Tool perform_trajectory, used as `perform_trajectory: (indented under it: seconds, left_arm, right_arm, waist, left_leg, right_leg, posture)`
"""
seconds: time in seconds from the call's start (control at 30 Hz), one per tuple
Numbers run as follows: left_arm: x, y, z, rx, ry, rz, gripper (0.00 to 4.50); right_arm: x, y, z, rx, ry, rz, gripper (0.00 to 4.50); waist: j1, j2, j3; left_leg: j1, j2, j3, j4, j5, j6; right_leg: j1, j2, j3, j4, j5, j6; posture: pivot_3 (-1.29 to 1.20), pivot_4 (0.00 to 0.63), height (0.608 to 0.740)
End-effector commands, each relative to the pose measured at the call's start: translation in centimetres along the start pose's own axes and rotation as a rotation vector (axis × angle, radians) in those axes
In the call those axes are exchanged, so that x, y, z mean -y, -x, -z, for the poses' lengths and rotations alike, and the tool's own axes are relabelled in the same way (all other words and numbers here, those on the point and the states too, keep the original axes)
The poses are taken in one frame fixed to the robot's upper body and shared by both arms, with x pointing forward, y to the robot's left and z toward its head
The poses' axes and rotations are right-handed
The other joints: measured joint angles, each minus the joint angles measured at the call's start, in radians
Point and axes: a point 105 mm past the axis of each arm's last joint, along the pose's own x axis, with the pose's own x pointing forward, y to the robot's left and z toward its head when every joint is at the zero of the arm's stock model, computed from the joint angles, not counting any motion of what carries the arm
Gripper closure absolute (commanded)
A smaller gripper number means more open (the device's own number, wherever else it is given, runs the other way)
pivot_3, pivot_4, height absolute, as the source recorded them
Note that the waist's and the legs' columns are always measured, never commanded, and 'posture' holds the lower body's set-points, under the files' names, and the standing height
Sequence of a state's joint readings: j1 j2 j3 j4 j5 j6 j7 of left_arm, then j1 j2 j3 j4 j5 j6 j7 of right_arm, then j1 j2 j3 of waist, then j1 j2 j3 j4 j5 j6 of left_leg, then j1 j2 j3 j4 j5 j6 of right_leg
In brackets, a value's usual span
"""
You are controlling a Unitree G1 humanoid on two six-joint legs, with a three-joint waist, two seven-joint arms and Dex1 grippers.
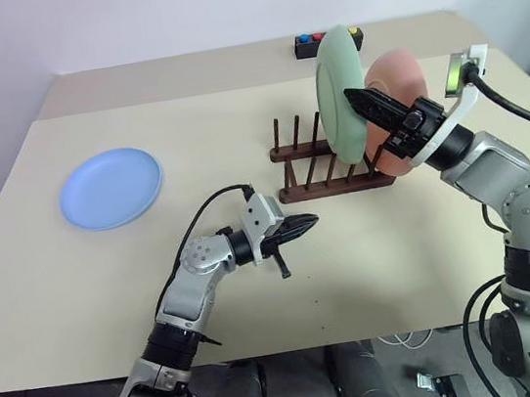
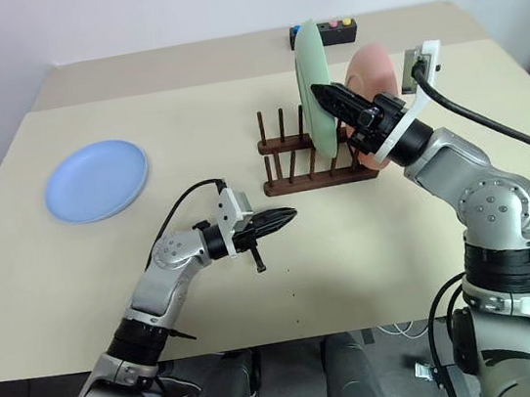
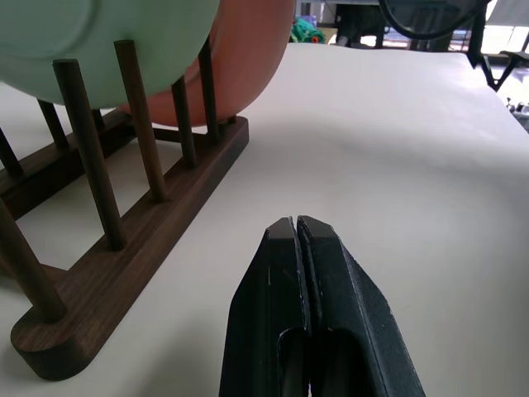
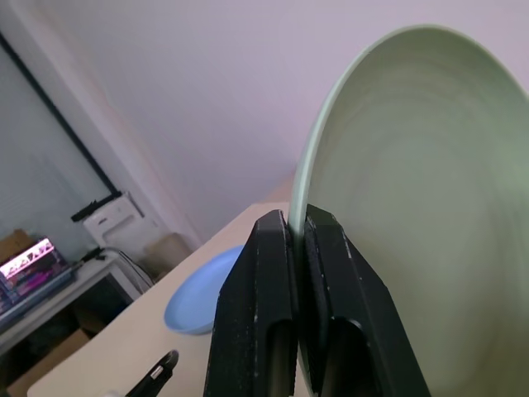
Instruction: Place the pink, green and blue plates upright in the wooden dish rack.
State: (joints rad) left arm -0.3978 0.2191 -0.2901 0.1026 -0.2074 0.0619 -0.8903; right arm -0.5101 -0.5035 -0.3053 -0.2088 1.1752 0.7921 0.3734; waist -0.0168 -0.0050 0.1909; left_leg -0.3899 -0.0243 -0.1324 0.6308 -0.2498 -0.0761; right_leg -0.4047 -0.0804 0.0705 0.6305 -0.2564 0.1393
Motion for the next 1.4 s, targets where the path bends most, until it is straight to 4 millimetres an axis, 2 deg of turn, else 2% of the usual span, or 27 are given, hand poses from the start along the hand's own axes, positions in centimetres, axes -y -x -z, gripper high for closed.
perform_trajectory:
  seconds: [0.03, 0.13, 0.23, 0.47, 0.93, 1.0, 1.1, 1.2, 1.27, 1.3, 1.4]
  left_arm:
    - [-0.2, 0.0, -1.1, 0.032, -0.031, -0.003, 4.50]
    - [-0.2, 0.0, -1.1, 0.032, -0.032, -0.002, 4.50]
    - [-0.2, 0.0, -1.1, 0.032, -0.032, -0.001, 4.50]
    - [-0.1, 0.0, -1.1, 0.033, -0.031, 0.002, 4.50]
    - [0.0, -0.1, -1.2, 0.037, -0.027, 0.002, 4.50]
    - [0.0, 0.0, -1.2, 0.037, -0.027, -0.001, 4.50]
    - [-0.3, 0.6, -1.5, 0.043, -0.031, -0.017, 4.50]
    - [-1.4, 1.7, -2.5, 0.069, 0.005, -0.073, 4.50]
    - [-2.6, 3.0, -2.9, 0.075, 0.064, -0.133, 3.99]
    - [-3.8, 4.3, -3.3, 0.077, 0.073, -0.193, 3.72]
    - [-6.5, 7.4, -4.3, 0.070, 0.059, -0.348, 2.31]
  right_arm:
    - [-0.9, -0.1, -1.3, 0.045, 0.005, -0.041, 2.97]
    - [-0.9, -0.1, -1.3, 0.044, 0.007, -0.037, 1.41]
    - [-0.9, -0.1, -1.4, 0.043, 0.026, -0.031, 0.05]
    - [-0.6, 0.0, -1.9, 0.024, 0.119, 0.005, 0.05]
    - [-1.9, 0.4, -3.7, -0.055, 0.439, 0.015, 0.05]
    - [-2.5, 0.5, -4.0, -0.063, 0.519, -0.005, 0.05]
    - [-4.3, 0.7, -4.8, -0.035, 0.760, -0.072, 0.05]
    - [-4.8, 0.8, -4.9, -0.039, 0.899, -0.092, 0.05]
    - [-5.2, 0.7, -4.8, -0.043, 0.962, -0.114, 0.00]
    - [-5.6, 0.7, -4.6, -0.050, 1.010, -0.140, 0.00]
    - [-6.4, 0.6, -3.6, -0.086, 1.107, -0.207, 0.00]
  waist:
    - [0.000, 0.000, 0.000]
    - [0.000, 0.000, 0.000]
    - [0.000, 0.000, 0.000]
    - [0.000, 0.000, 0.000]
    - [0.002, 0.000, 0.000]
    - [0.002, 0.000, 0.000]
    - [0.001, 0.000, 0.000]
    - [-0.001, 0.000, 0.000]
    - [-0.002, 0.000, 0.000]
    - [-0.002, 0.000, 0.000]
    - [-0.005, 0.000, 0.000]
  left_leg:
    - [0.000, 0.000, 0.000, 0.000, 0.000, 0.000]
    - [0.000, 0.000, 0.000, 0.000, 0.000, 0.000]
    - [0.000, 0.000, 0.000, 0.000, 0.000, 0.000]
    - [0.000, 0.000, 0.000, 0.000, 0.000, 0.000]
    - [0.000, 0.000, 0.000, 0.000, 0.000, 0.000]
    - [0.000, 0.000, 0.000, 0.000, 0.000, 0.000]
    - [-0.001, 0.000, 0.000, 0.000, 0.000, 0.000]
    - [0.000, 0.000, 0.000, 0.000, 0.000, 0.000]
    - [0.000, 0.000, 0.000, 0.000, 0.000, 0.000]
    - [0.000, 0.000, 0.000, 0.000, 0.000, 0.000]
    - [0.000, 0.000, 0.000, 0.000, 0.000, 0.000]
  right_leg:
    - [0.000, 0.000, 0.000, 0.000, 0.000, 0.000]
    - [0.000, 0.000, 0.000, 0.000, 0.000, 0.000]
    - [0.000, 0.000, 0.000, 0.000, 0.000, 0.000]
    - [0.000, 0.000, 0.000, 0.000, 0.000, 0.000]
    - [0.000, 0.000, 0.000, 0.000, 0.000, 0.000]
    - [0.000, 0.000, 0.000, 0.000, 0.000, 0.000]
    - [0.000, 0.000, 0.000, -0.001, 0.000, 0.000]
    - [-0.001, 0.000, 0.000, -0.001, 0.000, 0.000]
    - [-0.001, 0.000, 0.000, 0.000, 0.000, 0.000]
    - [-0.001, 0.000, 0.000, 0.000, 0.000, 0.000]
    - [-0.001, 0.000, 0.000, 0.000, 0.000, 0.000]
  posture:
    - [0.00, 0.150, 0.740]
    - [0.00, 0.150, 0.740]
    - [0.00, 0.150, 0.740]
    - [0.00, 0.150, 0.740]
    - [0.00, 0.150, 0.740]
    - [0.00, 0.150, 0.740]
    - [0.00, 0.150, 0.740]
    - [0.00, 0.150, 0.740]
    - [0.00, 0.150, 0.740]
    - [0.00, 0.150, 0.740]
    - [0.00, 0.150, 0.740]
